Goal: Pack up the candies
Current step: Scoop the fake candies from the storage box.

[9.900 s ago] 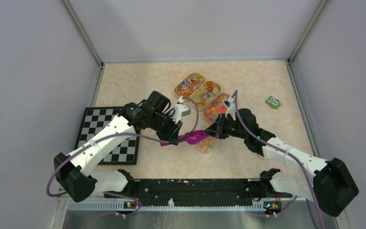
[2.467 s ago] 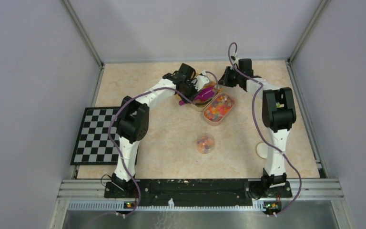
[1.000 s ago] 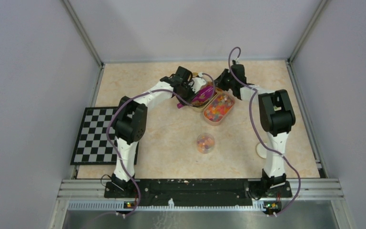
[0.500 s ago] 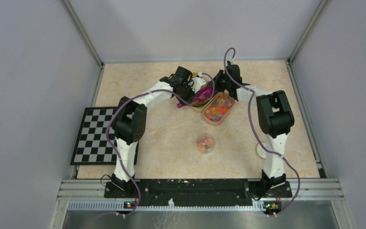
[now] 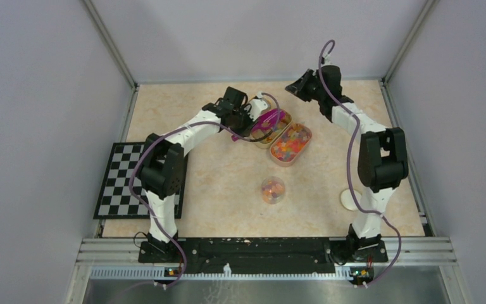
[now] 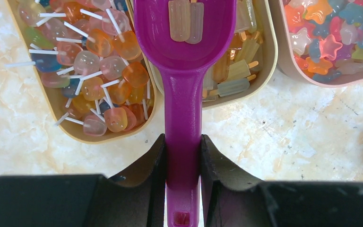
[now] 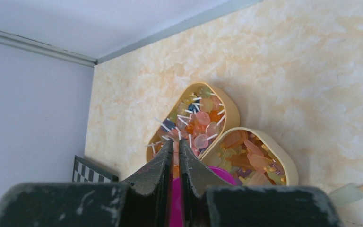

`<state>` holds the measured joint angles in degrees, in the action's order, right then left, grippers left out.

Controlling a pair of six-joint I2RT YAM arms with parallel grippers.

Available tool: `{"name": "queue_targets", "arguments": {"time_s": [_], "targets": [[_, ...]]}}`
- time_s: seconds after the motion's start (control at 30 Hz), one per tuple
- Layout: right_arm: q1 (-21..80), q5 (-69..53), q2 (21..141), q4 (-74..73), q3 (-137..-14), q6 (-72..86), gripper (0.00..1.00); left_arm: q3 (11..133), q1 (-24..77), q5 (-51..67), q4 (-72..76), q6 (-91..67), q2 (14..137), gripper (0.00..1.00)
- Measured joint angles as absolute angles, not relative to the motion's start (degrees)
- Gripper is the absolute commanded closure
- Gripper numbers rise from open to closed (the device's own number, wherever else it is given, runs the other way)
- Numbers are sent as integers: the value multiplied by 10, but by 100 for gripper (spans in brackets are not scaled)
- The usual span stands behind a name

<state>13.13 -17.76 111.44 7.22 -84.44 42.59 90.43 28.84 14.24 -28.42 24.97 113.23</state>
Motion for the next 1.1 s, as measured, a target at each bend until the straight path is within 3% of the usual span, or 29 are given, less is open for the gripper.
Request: {"name": "queue_targets", "arguments": {"time_s": [0.1, 0.3, 0.57, 0.7, 0.8, 0.87, 1.1], "targets": [[123, -187, 1091, 73, -843, 415, 87, 874, 288, 147, -259, 249, 1111, 100], [121, -200, 1021, 76, -808, 384, 80, 660, 287, 180, -116, 266, 944, 100], [119, -226, 964, 93, -757, 341, 72, 620, 287, 199, -25, 303, 860, 100], [118, -237, 954, 86, -727, 328, 60, 611, 287, 202, -28, 316, 842, 100], [118, -240, 938, 66, -712, 317, 44, 636, 287, 201, -90, 311, 843, 100], [118, -239, 917, 47, -701, 309, 18, 670, 288, 197, -148, 295, 847, 100], [117, -229, 811, -11, -665, 280, 14, 728, 297, 191, -283, 193, 835, 100]]}}
